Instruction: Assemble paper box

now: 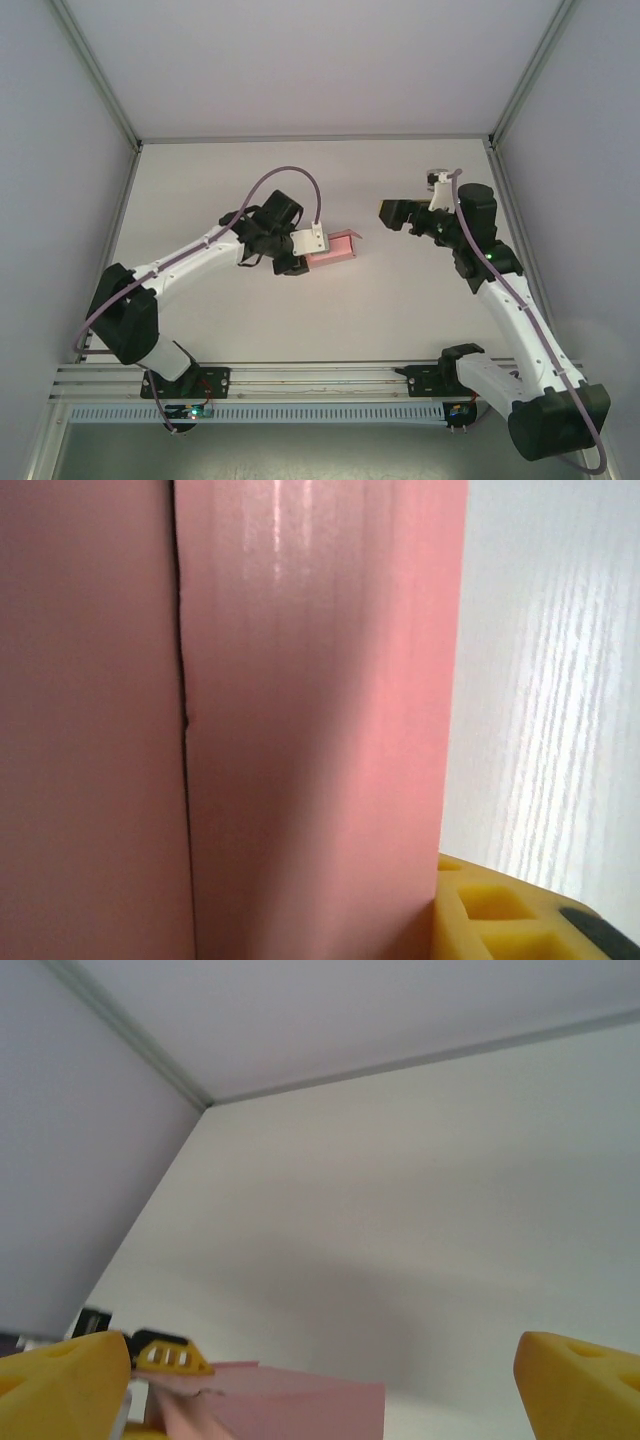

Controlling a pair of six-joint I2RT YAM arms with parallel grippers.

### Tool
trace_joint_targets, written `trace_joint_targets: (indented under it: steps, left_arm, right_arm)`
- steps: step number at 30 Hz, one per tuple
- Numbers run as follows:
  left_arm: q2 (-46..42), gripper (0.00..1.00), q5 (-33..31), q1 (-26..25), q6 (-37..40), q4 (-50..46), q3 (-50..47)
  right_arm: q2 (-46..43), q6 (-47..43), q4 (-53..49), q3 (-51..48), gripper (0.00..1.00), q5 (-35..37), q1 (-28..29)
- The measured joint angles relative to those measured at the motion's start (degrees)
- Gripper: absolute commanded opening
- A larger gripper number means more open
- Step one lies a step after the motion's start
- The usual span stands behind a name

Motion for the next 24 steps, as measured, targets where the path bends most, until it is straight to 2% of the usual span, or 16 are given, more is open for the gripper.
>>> trace_joint_targets:
  steps: [8,13,15,19,24]
  left_arm:
    - [5.5,0.21,0.0,0.7,3.1,-9.5,4.8]
    - [8.9,0.22,-0.1,0.7,4.1,-12.5,7.5]
    - [10.1,0.21,-0.1,0.8,4.3,-13.4,8.1]
    - [12.5,0.21,0.8,1.2,4.5,-14.3,9.1]
    - [13.5,0.21,1.9,1.9,4.5,-14.6,10.3]
  right_arm:
    - [7.8,-11.2,-5.7,3.8,0.87,-3.3,6.8]
    - [13.8,-16.8,-10.4,6.6,0.78,-0.5,12.3]
    - [16.4,-18.7,-12.6,7.8,0.69,0.4,13.6]
    - [20.4,-21.5,-16.9,10.0,0.59,3.1,15.2]
    - [22.6,-23.6,-20.5,10.3,0.54,6.4,16.9]
